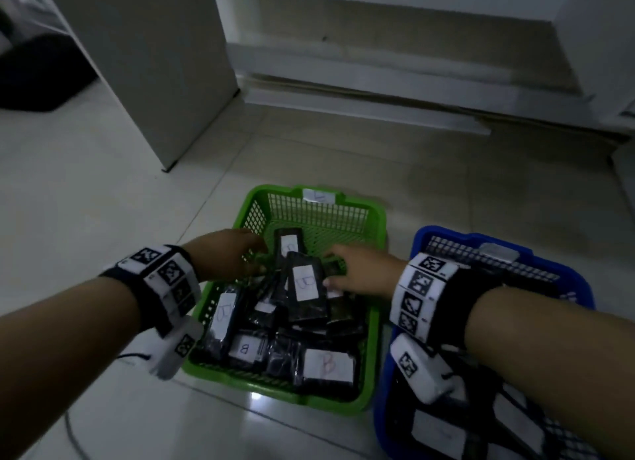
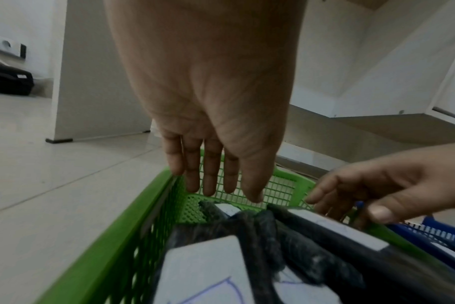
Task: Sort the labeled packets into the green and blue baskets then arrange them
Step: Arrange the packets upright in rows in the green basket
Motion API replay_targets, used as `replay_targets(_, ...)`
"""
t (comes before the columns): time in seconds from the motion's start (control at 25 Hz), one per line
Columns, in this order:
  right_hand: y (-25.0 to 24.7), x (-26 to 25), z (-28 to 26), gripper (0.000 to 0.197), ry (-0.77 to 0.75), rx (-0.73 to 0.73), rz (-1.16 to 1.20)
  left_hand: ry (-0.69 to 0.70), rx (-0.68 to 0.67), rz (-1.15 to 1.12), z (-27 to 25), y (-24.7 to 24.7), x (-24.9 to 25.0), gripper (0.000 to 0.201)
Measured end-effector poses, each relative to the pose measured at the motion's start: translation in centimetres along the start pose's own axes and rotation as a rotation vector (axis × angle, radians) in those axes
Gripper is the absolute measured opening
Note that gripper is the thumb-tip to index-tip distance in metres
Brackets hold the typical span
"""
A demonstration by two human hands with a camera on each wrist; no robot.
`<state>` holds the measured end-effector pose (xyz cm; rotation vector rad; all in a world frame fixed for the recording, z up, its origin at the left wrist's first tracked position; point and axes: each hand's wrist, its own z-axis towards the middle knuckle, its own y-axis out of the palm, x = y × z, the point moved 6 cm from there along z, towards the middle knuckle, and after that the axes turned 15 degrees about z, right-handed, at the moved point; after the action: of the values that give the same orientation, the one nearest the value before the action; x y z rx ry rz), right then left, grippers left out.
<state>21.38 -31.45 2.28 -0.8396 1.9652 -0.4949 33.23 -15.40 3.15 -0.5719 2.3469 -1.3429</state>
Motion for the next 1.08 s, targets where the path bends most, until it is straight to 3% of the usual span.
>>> replay_targets(0.08,1.4,0.1,1.5,0.074,0.049,-0.036,0.115,0.074,-0.057,-0.132,0.5,1.4,0.8,0.051)
replay_targets(0.28,2.9,1.2,1.9,0.065,0.143,0.065,0.282,0.125,-0.042,-0.353,1.3,2.7,1.8,0.063)
replay_targets(0.4,3.1,1.3,1.6,0.061,0.189,0.006,0.288,0.143,-0.091,-0.387,1.7,3.1,1.4,0.051)
replay_targets(0.52,1.6,0.9,1.8,0.046,0.223,-0.013,0.299,0.079,0.053,-0.392,3.4,1.6,0.4,0.035)
replay_targets(0.6,-0.8,0.9,2.2,0.036,0.235,0.133,0.415,0.021,0.011,-0.375,5.1,1.4,0.2,0.043)
replay_targets(0.68,-3.6,1.2,2.7,0.033,0.232,0.399,0.504,0.041,-0.143,-0.323,6.9,2.1,1.0,0.057)
replay_targets(0.76,-5.3,1.4,3.3,0.034,0.194,0.599,0.505,0.041,-0.192,-0.35,8.1,2.6,1.4,0.061)
replay_targets(0.88,-4.9,0.5,5.0,0.034,0.136,0.627,0.419,-0.047,-0.109,-0.584,8.9,2.5,0.5,0.047)
replay_targets(1.0,-4.0,0.4,6.4,0.03,0.105,0.619,0.402,-0.083,0.018,-0.429,9.1,1.4,-0.8,0.032)
replay_targets(1.08,-3.4,0.2,7.0,0.037,0.058,0.589,0.388,-0.075,0.065,-0.294,8.7,1.1,-1.1,0.031)
